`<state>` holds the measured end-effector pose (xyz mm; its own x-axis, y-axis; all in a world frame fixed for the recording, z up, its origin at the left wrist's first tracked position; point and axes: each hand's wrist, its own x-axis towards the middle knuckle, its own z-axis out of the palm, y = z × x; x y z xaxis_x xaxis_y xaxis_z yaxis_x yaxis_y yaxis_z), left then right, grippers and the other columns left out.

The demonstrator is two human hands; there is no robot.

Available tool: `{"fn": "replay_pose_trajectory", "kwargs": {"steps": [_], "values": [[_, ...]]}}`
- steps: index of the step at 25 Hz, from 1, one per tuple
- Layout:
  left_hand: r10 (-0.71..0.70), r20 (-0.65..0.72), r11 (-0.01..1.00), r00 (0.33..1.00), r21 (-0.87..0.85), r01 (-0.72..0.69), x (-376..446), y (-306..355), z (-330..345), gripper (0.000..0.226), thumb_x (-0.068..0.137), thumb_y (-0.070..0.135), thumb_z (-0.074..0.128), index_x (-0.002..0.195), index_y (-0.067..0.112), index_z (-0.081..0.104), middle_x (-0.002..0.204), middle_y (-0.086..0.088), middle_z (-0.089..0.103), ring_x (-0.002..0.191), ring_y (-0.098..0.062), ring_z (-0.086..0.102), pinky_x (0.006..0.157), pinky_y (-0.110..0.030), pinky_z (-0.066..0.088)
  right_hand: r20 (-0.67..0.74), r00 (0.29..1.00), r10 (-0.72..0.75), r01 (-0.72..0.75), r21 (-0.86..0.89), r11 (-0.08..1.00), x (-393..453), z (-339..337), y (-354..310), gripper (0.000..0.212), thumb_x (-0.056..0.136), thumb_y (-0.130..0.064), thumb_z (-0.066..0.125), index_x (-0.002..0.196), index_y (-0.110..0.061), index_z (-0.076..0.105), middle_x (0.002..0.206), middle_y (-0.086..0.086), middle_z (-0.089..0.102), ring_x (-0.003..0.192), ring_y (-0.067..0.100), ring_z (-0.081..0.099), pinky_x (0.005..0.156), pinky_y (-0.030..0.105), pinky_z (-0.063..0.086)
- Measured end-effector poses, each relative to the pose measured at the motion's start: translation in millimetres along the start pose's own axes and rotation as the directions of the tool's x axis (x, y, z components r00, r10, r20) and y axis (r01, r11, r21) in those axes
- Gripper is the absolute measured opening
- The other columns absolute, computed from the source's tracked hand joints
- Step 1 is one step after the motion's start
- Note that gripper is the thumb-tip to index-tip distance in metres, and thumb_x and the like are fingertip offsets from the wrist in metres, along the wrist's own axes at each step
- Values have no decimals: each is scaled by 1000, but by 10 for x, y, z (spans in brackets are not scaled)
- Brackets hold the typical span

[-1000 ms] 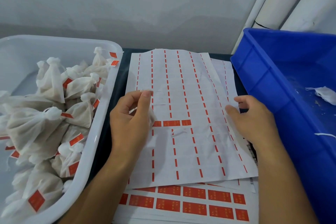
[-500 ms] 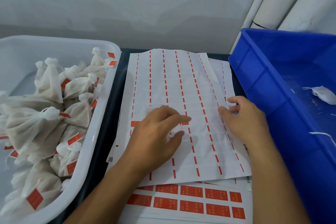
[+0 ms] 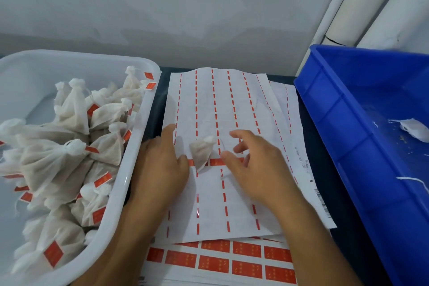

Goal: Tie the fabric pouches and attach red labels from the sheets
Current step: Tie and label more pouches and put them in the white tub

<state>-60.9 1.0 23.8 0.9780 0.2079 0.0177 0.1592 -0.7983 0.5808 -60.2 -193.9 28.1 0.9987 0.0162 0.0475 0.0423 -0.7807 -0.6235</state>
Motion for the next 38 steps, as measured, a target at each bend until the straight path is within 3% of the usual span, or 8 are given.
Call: {"fn": "replay_pose_trajectory", "kwargs": {"steps": [5,10,22,26,29,31,34,38], "values": [[71,-70,996,995,-45,-75,-43,14,-35,60,94,37,70,146,31,43,145,5,57,129,-21,58,109,-40,45,27,997,-65,65,30,997,52,297,-85,46,99,-60,52,141,-46,44,134,-16,63,109,6,64,90,22,52],[59,3,998,998,-26,-59,-20,-27,-22,60,96,39,67,150,33,41,150,6,52,131,-20,57,109,-41,45,-214,976,-27,59,144,988,76,346,-58,13,99,-51,61,107,-41,58,104,-22,68,85,3,67,77,24,63],[59,-108,982,992,-171,-77,-9,30,3,61,87,30,81,138,42,51,144,15,54,122,-12,60,100,-37,51,-370,917,148,-82,187,979,139,27,284,19,102,-50,56,114,-36,61,112,-12,69,91,11,68,76,27,59],[-79,161,758,984,-631,164,6,127,-69,61,88,20,79,129,53,48,123,27,59,91,-10,74,60,-23,60,-368,915,164,-112,159,981,156,-6,316,31,101,-51,56,126,-34,58,124,-8,66,94,11,66,71,18,53],[-174,290,551,941,-763,337,-17,153,-64,44,93,26,74,123,48,49,104,10,75,81,-18,79,57,-34,63,-431,894,120,-93,84,992,88,-24,189,48,97,-46,65,140,-38,46,138,-5,53,99,8,56,67,11,42],[-161,361,558,919,-734,386,-39,159,-49,35,97,33,68,123,45,48,91,8,79,77,-21,79,56,-34,63,-468,884,-11,36,45,998,2,18,44,45,94,-45,69,133,-40,47,130,-8,56,90,5,55,65,7,40],[-81,415,574,906,-724,383,-34,129,-43,38,98,31,68,129,39,47,95,2,80,81,-26,79,62,-38,64,-237,963,-130,135,4,991,-115,154,-125,35,92,-56,65,124,-45,54,117,-20,64,78,-2,57,66,4,41],[31,455,530,890,-762,371,-19,106,-23,63,91,4,72,138,37,47,112,-3,77,93,-35,77,76,-51,63,5,996,-88,88,29,996,-120,195,-113,34,93,-60,63,123,-45,59,125,-21,67,100,3,68,86,19,54]]}}
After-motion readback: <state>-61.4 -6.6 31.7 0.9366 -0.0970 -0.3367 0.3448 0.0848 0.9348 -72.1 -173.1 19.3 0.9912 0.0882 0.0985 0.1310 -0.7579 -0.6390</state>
